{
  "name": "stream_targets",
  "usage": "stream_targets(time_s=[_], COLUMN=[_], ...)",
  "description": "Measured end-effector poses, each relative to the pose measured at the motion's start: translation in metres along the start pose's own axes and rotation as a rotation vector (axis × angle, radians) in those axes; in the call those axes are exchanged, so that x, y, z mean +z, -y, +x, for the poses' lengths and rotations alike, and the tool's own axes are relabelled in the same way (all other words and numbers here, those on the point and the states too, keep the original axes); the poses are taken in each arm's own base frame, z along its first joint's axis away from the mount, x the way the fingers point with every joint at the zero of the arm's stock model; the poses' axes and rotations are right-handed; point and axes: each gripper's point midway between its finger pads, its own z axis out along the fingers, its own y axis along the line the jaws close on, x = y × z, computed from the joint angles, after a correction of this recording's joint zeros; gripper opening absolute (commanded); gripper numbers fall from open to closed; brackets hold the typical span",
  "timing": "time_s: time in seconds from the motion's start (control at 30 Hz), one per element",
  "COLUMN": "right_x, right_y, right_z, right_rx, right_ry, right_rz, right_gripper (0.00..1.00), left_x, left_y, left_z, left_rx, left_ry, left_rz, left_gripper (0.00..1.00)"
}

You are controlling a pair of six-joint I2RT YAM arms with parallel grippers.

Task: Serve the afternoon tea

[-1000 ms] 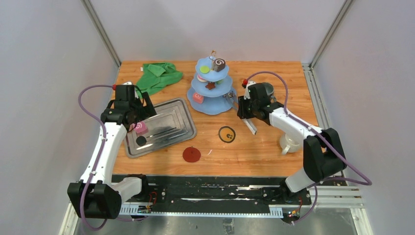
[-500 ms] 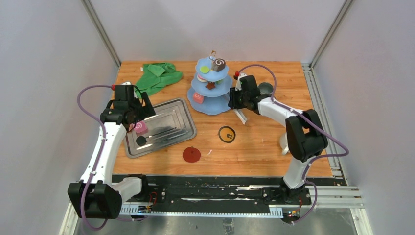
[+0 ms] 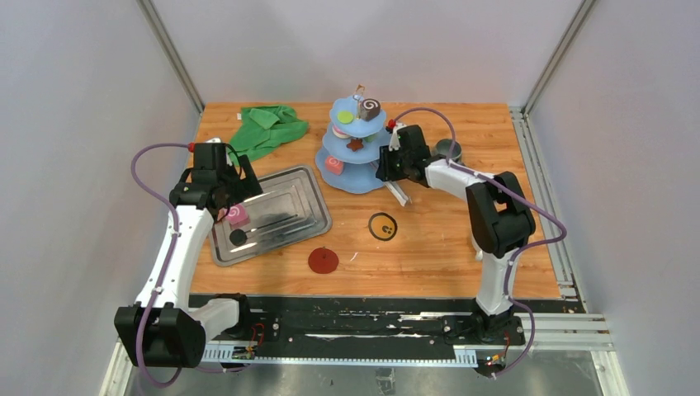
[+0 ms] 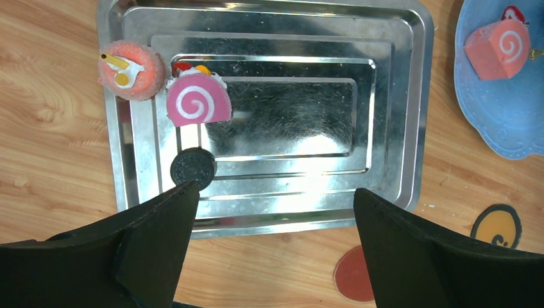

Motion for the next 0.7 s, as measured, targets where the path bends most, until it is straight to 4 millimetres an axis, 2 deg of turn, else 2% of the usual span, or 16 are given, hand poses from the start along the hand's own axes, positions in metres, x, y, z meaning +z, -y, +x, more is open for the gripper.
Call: stream_targets(time_s=[0.07,0.23,0.33,0.53,0.7], right_x=[0.0035,0.0048,0.0046,0.0044,0.0043], right_y=[-0.0018,-0.0048,-0.0067,-0.0069,-0.0068], right_z=[-0.0014,-0.0051,-0.0094,-0.0092,-0.0089], right_rx=[0.0,-0.002,-0.005,-0.005,-0.005], right_ry=[0.002,0.007,0.014,0.012,0.01], right_rz=[-0.013,-0.028,-0.035,-0.036,-0.035], right_gripper=[0.19,0.33,0.39,0.42,0.41], left_x=[0.0,0.0,0.0,0.0,0.0], left_y=[-0.0001,-0.0005,-0.0005,-0.0005,-0.0004], left_z=[0.0,-0.0001,-0.0002,-0.0002,-0.0002], left_rx=[0.0,0.0,0.0,0.0,0.0], left_ry=[0.0,0.001,0.001,0.001,0.001], left_rz=[0.0,-0.003,-0.003,-0.003,-0.002], left_gripper=[0.95,0.95,0.95,0.95,0.95])
